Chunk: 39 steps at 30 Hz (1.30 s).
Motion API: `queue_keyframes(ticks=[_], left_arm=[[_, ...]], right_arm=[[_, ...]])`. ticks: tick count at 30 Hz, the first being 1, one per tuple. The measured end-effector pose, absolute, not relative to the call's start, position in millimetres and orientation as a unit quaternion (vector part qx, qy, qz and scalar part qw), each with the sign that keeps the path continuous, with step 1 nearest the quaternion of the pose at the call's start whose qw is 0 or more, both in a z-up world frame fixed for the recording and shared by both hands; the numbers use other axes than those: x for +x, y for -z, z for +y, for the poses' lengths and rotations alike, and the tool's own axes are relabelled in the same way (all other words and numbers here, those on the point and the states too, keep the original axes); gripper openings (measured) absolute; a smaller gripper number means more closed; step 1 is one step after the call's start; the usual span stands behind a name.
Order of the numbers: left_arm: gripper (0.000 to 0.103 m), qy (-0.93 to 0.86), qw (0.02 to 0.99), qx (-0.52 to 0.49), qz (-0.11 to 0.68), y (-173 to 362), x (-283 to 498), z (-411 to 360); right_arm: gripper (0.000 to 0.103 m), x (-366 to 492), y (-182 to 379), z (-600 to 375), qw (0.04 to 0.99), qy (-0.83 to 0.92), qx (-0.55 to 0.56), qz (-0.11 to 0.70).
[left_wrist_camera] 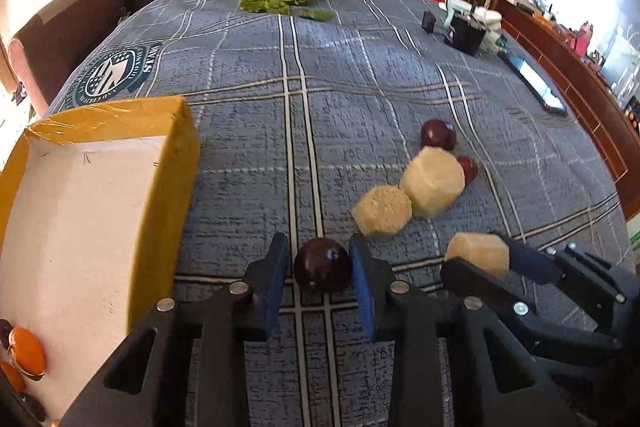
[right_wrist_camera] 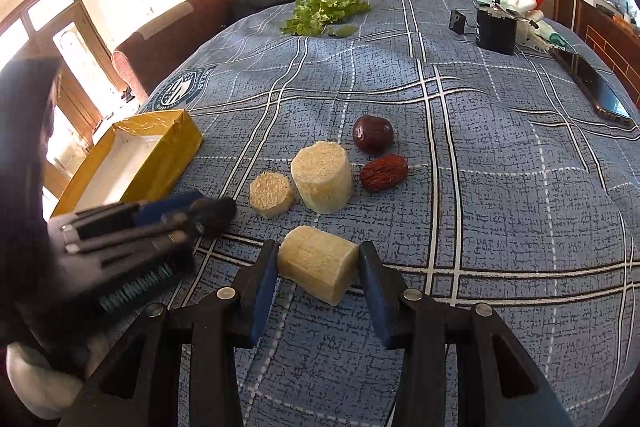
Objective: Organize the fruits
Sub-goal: 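Grasp a dark plum with the left tool while the right tool grasps a cream yam piece, then carry the plum and yam piece into the tray and open both tools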
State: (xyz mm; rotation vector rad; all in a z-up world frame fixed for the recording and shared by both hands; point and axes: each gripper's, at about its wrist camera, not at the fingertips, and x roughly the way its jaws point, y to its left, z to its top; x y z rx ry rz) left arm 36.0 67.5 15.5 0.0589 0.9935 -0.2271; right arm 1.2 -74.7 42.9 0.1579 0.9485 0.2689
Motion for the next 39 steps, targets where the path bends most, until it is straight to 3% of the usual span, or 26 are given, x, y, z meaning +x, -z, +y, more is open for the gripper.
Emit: queue_keyframes(ticks=[8, 14, 20, 27, 39], left_arm=[[0.026, 0.108, 0.878, 0.015, 0.467, -15.9, 28.3, 73.2], [0.026, 0.109, 0.894, -0.033, 0.434, -47.9, 2.2, 97.5], [0.027, 0.066, 0.915, -0.088, 0.387, -87.0, -49.2, 168.8], [0.027, -0.019, 0.915, -0.168, 0.366, -91.1, -98.3, 260.1], [0.027, -0.074, 0.927, -0.166, 0.328, -92.6, -135.0, 306.5]], right_arm=[[0.045, -0.7, -43.4, -74.4, 0.882, -0.119, 0.074, 0.45], [0.045, -2.3, -45.2, -73.6, 0.884, -0.128, 0.078, 0.442], [0.045, -5.8, -48.0, -65.3, 0.892, -0.14, 0.067, 0.425], [0.045, -9.9, -47.8, -59.1, 0.903, -0.122, 0.046, 0.409], [0.045, -21.2, -87.2, -20.1, 0.906, -0.157, 0.055, 0.39]])
